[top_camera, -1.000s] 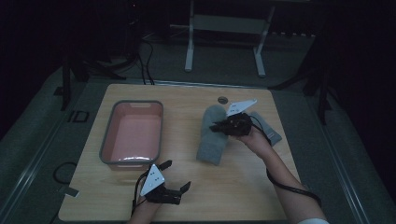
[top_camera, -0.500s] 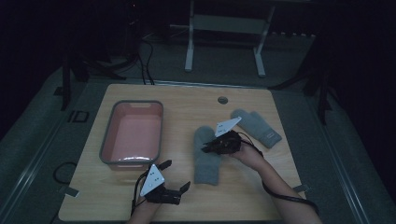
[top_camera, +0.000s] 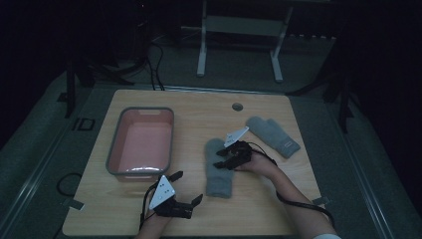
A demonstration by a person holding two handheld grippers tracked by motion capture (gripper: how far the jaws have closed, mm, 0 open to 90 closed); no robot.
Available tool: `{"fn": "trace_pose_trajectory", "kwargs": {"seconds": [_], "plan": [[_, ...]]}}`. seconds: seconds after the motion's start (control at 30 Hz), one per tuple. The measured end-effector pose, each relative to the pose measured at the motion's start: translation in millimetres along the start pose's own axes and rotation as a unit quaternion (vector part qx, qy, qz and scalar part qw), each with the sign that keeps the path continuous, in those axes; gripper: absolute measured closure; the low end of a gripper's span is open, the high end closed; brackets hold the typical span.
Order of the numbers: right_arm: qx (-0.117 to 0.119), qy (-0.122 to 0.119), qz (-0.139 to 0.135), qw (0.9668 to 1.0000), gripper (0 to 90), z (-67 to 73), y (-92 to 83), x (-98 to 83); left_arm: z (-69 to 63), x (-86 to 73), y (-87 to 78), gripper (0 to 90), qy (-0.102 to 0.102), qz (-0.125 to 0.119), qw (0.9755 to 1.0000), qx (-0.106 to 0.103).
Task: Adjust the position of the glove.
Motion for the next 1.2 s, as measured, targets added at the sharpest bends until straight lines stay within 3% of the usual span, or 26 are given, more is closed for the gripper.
{"fn": "trace_pose_trajectory", "kwargs": {"seconds": [0.23,0.37,0.53,0.7,0.77,0.9,1.2], "plan": [[-0.011,0.003,-0.019,0.9998,27.0,4.9,-18.4,5.8,0.6,-1.0,0.9,0.3,-0.001,0.003,1.0,0.0],[-0.05,0.01,-0.048,0.9976,19.4,2.8,-36.6,11.7,0.6,-1.5,1.3,0.3,0.001,0.004,1.0,0.001],[-0.093,0.005,-0.072,0.993,20.5,-1.8,-62.6,15.8,1.5,-1.8,1.4,0.3,-0.002,0.005,1.0,0.003],[-0.132,0.021,-0.086,0.9874,25.8,-15.0,-89.3,10.5,2.1,-2.3,1.7,0.3,-0.001,0.006,1.0,0.004],[-0.149,0.026,-0.098,0.9836,26.4,-21.2,-100.9,6.6,1.9,-2.4,2.0,0.3,-0.001,0.007,1.0,0.004],[-0.19,0.043,-0.092,0.9766,28.3,-36.7,-122.3,-6.3,1.9,-2.7,2.4,0.3,-0.001,0.007,1.0,0.004],[-0.244,0.083,-0.08,0.963,43.1,-72.7,-153.6,-41.1,1.5,-3.4,3.4,0.3,0.0,0.009,1.0,0.002]]}}
Point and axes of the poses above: each handheld gripper's, and its own axes: y roughly forward along the jaws, x roughly out of its top, z roughly to its left, the point moved 5 cm from there along y, roughly forward along the jaws, and after that the axes turned 3 degrees about -z, right-handed, at the moved point
